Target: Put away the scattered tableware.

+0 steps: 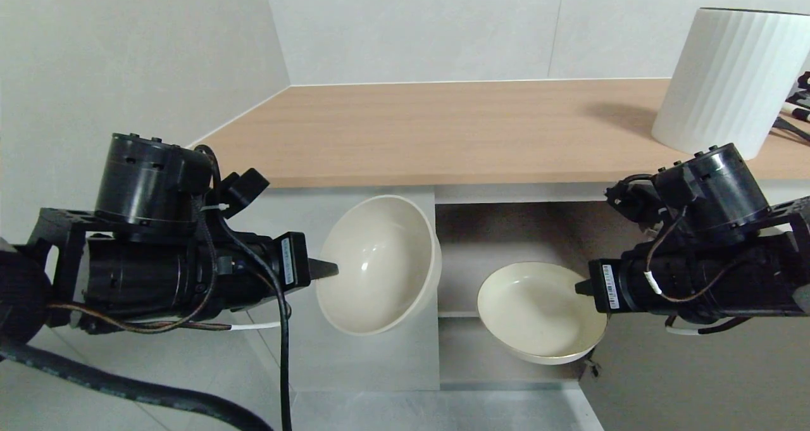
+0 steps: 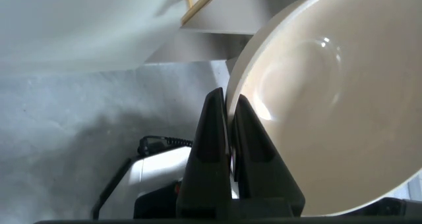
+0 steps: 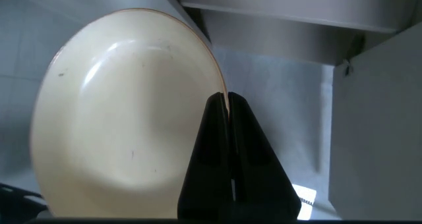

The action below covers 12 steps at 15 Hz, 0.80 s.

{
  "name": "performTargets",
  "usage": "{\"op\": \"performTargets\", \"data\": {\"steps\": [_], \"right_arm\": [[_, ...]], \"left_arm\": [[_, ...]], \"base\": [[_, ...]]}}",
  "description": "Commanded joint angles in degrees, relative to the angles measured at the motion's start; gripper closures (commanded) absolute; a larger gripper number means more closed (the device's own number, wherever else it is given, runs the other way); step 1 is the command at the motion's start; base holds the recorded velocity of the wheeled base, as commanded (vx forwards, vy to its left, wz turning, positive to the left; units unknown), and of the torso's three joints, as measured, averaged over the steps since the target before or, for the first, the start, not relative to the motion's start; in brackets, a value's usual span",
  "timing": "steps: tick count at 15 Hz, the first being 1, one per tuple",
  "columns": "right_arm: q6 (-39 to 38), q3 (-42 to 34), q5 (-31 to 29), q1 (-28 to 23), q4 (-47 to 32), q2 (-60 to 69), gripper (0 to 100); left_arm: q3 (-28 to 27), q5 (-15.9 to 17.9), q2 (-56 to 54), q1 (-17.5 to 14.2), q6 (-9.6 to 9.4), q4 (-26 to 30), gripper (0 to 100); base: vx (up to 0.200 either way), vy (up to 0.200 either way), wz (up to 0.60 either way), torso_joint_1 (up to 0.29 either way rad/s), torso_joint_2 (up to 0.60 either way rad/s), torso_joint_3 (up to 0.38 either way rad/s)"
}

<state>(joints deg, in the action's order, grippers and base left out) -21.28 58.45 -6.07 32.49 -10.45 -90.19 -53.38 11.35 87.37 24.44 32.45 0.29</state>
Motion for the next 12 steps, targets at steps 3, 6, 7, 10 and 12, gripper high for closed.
{"op": "performTargets", "data": {"steps": [3,6,7,10,12], "right_arm": [[0.02,-0.09,0.01,0.03,-0.01,-0.43,100],[0.02,-0.09,0.01,0.03,-0.01,-0.61,100],[0.02,-0.09,0.01,0.03,-0.01,-0.69,100],[0.02,-0.01,0.01,0.03,-0.01,-1.57,100],[0.02,-0.01,0.01,-0.06,-0.01,-2.63,100]], "left_arm": [[-0.05,-0.01,0.34,-0.01,0.07,-0.03,100],[-0.05,-0.01,0.34,-0.01,-0.02,-0.03,100],[-0.05,-0.01,0.34,-0.01,-0.02,-0.03,100],[-0.05,-0.01,0.43,-0.01,-0.02,-0.03,100],[-0.05,-0.01,0.43,-0.01,0.07,-0.03,100]], "base": [[0.000,0.000,0.00,-0.134,0.45,0.323],[0.000,0.000,0.00,-0.058,0.22,0.160],[0.000,0.000,0.00,-0.007,0.07,0.046],[0.000,0.000,0.00,0.000,0.00,0.000],[0.000,0.000,0.00,0.000,0.00,0.000]]}}
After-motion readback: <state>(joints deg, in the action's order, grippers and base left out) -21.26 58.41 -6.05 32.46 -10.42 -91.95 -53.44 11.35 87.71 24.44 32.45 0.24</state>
